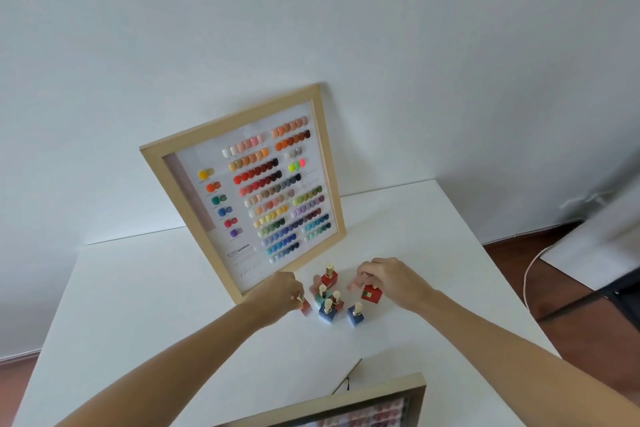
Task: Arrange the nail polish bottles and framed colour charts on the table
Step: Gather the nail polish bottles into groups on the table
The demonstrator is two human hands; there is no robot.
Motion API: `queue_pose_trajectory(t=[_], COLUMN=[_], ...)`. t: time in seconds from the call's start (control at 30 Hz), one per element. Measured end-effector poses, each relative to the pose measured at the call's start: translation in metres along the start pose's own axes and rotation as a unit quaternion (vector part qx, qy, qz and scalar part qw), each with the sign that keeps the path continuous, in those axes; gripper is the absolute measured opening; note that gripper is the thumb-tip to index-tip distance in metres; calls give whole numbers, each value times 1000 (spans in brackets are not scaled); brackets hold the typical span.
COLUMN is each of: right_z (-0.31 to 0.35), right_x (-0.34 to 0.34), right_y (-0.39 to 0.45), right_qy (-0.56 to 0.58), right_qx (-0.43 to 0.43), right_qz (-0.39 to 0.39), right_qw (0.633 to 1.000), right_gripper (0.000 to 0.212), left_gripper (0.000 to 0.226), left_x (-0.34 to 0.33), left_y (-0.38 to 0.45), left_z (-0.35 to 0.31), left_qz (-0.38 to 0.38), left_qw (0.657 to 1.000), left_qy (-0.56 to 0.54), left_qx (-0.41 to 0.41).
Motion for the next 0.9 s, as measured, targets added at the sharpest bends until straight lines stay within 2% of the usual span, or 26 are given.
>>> queue_pose_trajectory(t=[0.23,0.4,0.6,0.73,0.9], right_z=[-29,-53,-95,-128,-167], right_x=[49,82,115,134,148], right_y=[-45,-82,-116,-130,-130], right_qy=[49,44,51,69,73], right_qx=[-79,-122,-166,-200,-234], right_qz=[-69,-117,-139,-163,-167], right_qw=[993,985,975,964,955], right_gripper=[18,16,13,14,15], left_gripper=[22,18,21,24,23], left_x=[39,81,104,90,63], left_y=[-17,-11,35,81,139], left_z=[4,-20,-102,-166,-233], left_qz=[-38,-59,-63,-29,32], left_qw=[999,997,991,985,983], left_qy=[12,-8,-5,13,8], left_qx=[-16,-45,-121,-168,-182])
Point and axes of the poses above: each hand's wrist, its own y-axis towards the middle knuckle, its own x-axis out of the back of the hand, z = x × y, the point moved 7 cm from there along y, towards the middle knuckle, and after that the axes turned 10 degrees about y, right-handed, at the moved point
